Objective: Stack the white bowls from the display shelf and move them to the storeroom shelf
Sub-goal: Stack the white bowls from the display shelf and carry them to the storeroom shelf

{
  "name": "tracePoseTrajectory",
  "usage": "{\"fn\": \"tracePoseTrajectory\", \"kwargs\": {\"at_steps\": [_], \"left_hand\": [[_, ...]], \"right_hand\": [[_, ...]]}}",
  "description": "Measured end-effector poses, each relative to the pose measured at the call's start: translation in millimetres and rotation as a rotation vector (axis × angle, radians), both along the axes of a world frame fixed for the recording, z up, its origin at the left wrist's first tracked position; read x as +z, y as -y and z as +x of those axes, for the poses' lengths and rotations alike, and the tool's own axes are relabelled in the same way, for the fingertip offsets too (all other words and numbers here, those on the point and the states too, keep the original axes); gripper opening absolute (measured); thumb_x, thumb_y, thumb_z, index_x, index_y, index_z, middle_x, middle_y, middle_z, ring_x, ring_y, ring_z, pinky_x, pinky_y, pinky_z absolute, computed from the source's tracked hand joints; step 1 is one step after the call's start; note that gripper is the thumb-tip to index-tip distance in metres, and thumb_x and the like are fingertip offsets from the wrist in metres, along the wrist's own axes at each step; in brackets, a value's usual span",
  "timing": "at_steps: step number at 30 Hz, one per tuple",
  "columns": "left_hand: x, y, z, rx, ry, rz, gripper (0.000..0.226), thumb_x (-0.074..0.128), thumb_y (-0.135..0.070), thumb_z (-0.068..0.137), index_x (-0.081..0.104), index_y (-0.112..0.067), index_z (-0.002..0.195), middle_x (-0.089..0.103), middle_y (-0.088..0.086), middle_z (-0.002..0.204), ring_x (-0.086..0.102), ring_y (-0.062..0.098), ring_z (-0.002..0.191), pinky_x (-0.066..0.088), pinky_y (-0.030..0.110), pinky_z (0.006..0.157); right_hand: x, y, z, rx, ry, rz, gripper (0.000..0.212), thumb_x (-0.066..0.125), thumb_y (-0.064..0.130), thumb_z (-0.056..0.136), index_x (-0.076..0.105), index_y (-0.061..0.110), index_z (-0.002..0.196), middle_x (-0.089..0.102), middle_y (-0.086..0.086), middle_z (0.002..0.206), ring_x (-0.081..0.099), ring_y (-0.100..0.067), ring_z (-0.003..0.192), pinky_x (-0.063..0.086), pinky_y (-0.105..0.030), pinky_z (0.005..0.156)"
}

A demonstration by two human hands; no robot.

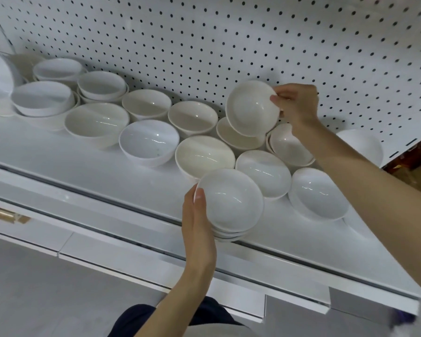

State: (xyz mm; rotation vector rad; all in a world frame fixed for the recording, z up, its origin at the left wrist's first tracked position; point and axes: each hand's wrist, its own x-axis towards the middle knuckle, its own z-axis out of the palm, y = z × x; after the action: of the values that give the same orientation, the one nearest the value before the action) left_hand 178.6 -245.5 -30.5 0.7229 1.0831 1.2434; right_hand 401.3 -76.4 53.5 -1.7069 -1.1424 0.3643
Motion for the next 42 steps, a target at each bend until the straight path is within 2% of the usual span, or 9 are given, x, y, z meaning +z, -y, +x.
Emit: {"fn": "tracePoseTrajectory", "kwargs": {"at_steps": [3,6,9,12,16,20,25,32,42], "left_hand": [[-1.8,-1.2,0.6,0.014,0.013,-0.007,0.039,0.042,-0.063,0.091,0.056,-0.042,0.12,0.058,-0.016,0.124,0.053,-0.006,0.11,0.038,0.013,0.081],[0.5,-0.4,0.7,0.01,0.03,-0.023,0.034,0.041,-0.065,0.084,0.053,-0.051,0.113,0.056,-0.021,0.12,0.052,-0.007,0.109,0.038,0.012,0.08],[3.4,-1.1,1.3,0.031,0.08,-0.043,0.017,0.039,-0.054,0.095,0.052,-0.052,0.105,0.055,-0.027,0.113,0.052,-0.012,0.1,0.037,0.01,0.076],[-1.7,-3.0,1.9,0.05,0.106,-0.029,0.028,0.035,-0.044,0.098,0.056,-0.043,0.116,0.06,-0.02,0.119,0.055,-0.009,0.103,0.04,0.01,0.077],[-4.4,-3.7,2.9,0.07,0.095,0.019,0.04,0.044,-0.054,0.094,0.055,-0.034,0.128,0.061,-0.014,0.125,0.057,-0.003,0.11,0.042,0.013,0.084],[-3.8,-6.3,3.0,0.085,0.125,-0.002,0.034,0.033,-0.038,0.102,0.05,-0.033,0.131,0.058,-0.014,0.126,0.055,-0.003,0.11,0.046,0.015,0.081],[-6.2,-8.2,1.8,0.059,0.144,0.017,0.039,0.036,-0.043,0.1,0.049,-0.034,0.135,0.058,-0.016,0.127,0.058,-0.004,0.111,0.046,0.02,0.087],[-4.6,-6.8,-0.9,0.044,0.143,0.066,0.063,0.052,-0.063,0.079,0.049,-0.034,0.135,0.06,-0.011,0.13,0.057,0.006,0.118,0.043,0.037,0.107],[-11.1,-5.2,0.7,0.05,0.083,0.125,0.069,0.046,-0.07,0.07,0.052,-0.038,0.13,0.059,-0.013,0.129,0.056,0.007,0.12,0.045,0.03,0.098]], "right_hand": [[24.2,34.8,-12.3,0.067,-0.196,-0.026,0.017,0.07,0.001,0.081,0.073,0.007,0.097,0.071,-0.007,0.089,0.07,-0.022,0.08,0.058,-0.03,0.065],[40.8,72.8,-26.5,0.166,-0.282,-0.084,0.013,0.068,0.001,0.084,0.071,0.007,0.094,0.07,-0.006,0.084,0.068,-0.016,0.068,0.059,-0.027,0.065],[49.8,99.0,-39.3,0.191,-0.302,-0.155,0.016,0.069,0.001,0.083,0.071,0.008,0.097,0.071,-0.004,0.083,0.068,-0.011,0.063,0.059,-0.023,0.064],[50.3,117.7,-48.5,0.208,-0.302,-0.237,0.02,0.069,0.001,0.082,0.071,0.007,0.102,0.072,-0.007,0.087,0.068,-0.016,0.068,0.059,-0.023,0.065],[39.6,133.4,-54.3,0.232,-0.294,-0.295,0.017,0.071,0.002,0.08,0.073,0.01,0.096,0.072,-0.006,0.083,0.066,-0.014,0.066,0.055,-0.02,0.057],[30.4,138.5,-60.4,0.258,-0.291,-0.288,0.018,0.071,0.0,0.08,0.073,0.009,0.095,0.074,-0.003,0.08,0.066,-0.006,0.062,0.053,-0.018,0.054],[27.1,143.9,-67.0,0.319,-0.262,-0.286,0.019,0.069,-0.002,0.081,0.074,0.017,0.082,0.074,0.005,0.07,0.066,-0.006,0.06,0.053,-0.018,0.054],[17.2,143.4,-71.3,0.313,-0.256,-0.32,0.017,0.071,0.0,0.08,0.074,0.011,0.093,0.076,-0.003,0.085,0.068,-0.011,0.066,0.057,-0.024,0.06],[8.5,142.2,-73.1,0.343,-0.255,-0.356,0.018,0.072,0.001,0.08,0.073,0.019,0.082,0.075,0.002,0.072,0.066,-0.009,0.06,0.054,-0.021,0.055]]}}
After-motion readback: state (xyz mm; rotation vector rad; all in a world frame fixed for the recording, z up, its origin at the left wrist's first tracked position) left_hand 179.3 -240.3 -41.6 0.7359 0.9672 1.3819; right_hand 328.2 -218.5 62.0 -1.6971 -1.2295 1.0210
